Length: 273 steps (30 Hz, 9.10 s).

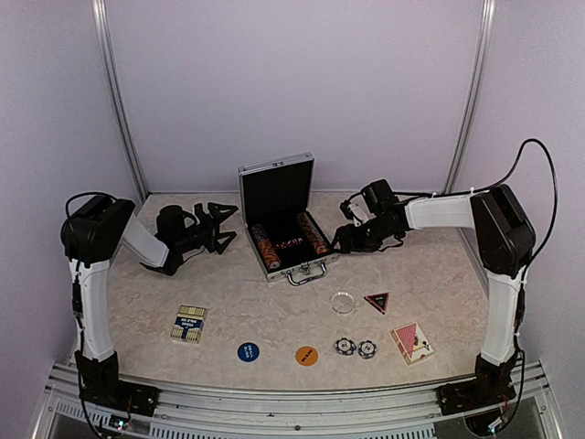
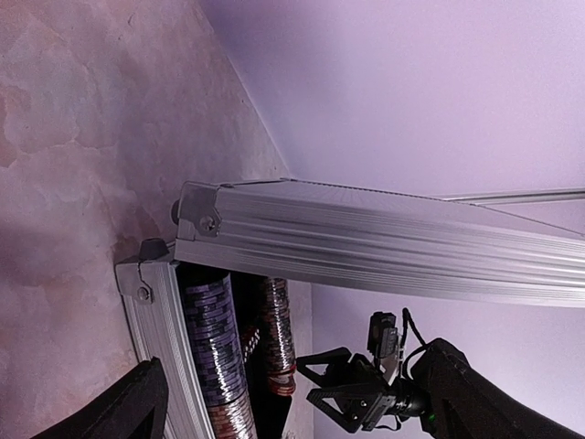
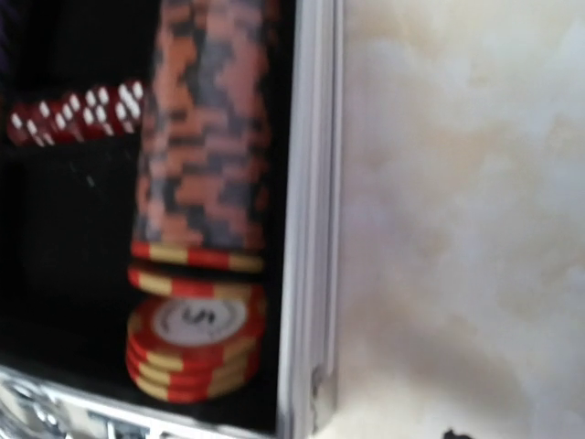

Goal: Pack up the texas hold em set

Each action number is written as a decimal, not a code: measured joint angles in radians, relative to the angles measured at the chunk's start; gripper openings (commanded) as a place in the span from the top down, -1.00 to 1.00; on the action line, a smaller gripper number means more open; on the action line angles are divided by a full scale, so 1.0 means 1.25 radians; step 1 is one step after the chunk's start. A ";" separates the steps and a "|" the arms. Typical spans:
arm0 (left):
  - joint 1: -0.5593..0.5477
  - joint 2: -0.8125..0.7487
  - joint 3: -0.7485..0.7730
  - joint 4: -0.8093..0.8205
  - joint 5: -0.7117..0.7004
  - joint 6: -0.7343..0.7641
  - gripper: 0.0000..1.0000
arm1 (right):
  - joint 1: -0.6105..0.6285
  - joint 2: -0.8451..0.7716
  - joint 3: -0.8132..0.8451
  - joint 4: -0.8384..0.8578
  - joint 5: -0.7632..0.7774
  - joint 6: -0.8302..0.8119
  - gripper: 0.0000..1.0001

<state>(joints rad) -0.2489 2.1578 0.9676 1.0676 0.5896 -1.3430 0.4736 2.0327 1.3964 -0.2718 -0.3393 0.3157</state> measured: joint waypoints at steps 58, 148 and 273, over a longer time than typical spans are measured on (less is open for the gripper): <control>-0.028 -0.114 -0.241 0.176 0.002 -0.075 -0.98 | 0.051 0.115 0.176 -0.068 0.114 -0.030 -0.41; -0.044 -0.096 -0.290 0.298 0.007 -0.128 -0.98 | 0.080 0.084 0.173 -0.076 0.219 -0.047 -0.42; -0.304 -1.040 -0.391 -0.860 -0.437 0.353 -0.98 | 0.537 -0.124 -0.147 -0.472 0.328 -0.036 0.24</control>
<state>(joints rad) -0.6292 0.8574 0.4793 -0.0074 0.0429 -0.9020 1.1442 1.8782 1.2125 -0.8616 0.0711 0.2707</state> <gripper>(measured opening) 0.990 0.401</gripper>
